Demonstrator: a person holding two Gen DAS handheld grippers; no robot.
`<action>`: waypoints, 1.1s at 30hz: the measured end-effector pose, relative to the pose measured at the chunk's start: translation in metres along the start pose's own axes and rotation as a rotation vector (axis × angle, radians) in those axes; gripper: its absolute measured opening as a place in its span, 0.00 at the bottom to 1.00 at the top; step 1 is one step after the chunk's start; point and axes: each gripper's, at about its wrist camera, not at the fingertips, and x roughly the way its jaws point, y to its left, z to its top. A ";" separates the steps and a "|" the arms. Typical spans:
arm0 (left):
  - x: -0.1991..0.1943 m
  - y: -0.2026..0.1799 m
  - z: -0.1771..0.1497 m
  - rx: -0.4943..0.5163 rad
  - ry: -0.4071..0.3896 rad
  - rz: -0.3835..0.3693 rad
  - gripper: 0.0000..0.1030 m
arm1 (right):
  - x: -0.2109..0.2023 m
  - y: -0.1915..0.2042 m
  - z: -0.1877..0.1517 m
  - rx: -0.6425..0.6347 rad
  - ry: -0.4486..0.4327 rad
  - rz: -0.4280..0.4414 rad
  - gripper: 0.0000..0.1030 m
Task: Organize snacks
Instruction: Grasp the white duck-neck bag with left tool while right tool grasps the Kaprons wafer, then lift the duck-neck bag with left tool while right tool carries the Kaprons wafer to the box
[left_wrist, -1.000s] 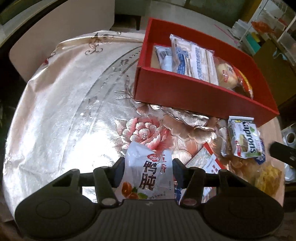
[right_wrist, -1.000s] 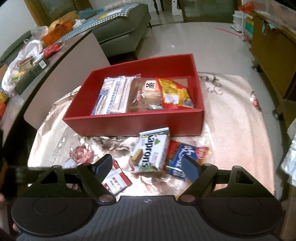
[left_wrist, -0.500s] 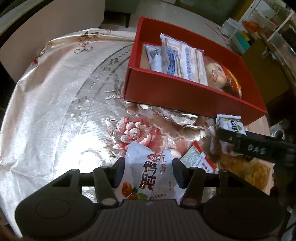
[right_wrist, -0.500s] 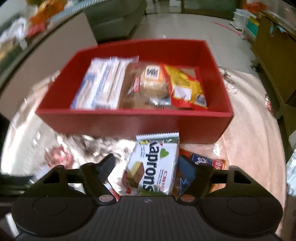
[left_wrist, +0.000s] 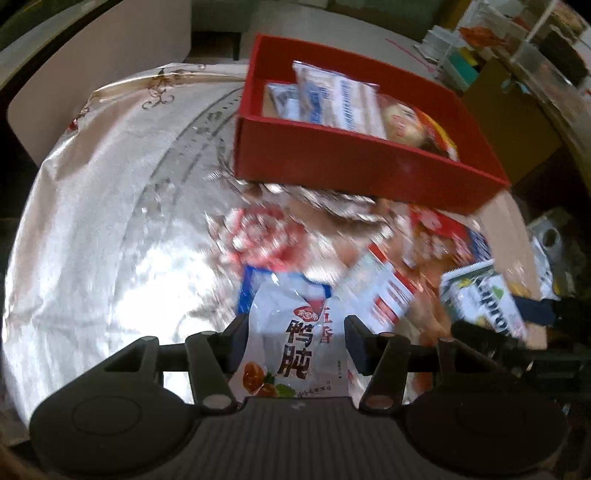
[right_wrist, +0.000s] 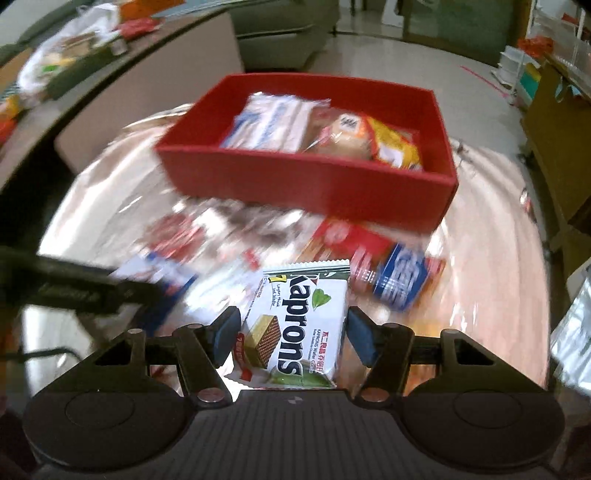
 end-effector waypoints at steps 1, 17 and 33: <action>-0.004 -0.002 -0.009 0.009 0.002 -0.010 0.47 | -0.005 0.001 -0.008 -0.007 0.003 0.005 0.67; 0.014 -0.031 -0.087 0.156 0.077 0.132 0.59 | 0.020 0.014 -0.062 -0.124 0.120 -0.051 0.80; 0.012 -0.029 -0.111 0.157 0.016 0.212 0.61 | 0.039 0.008 -0.076 -0.102 0.142 -0.098 1.00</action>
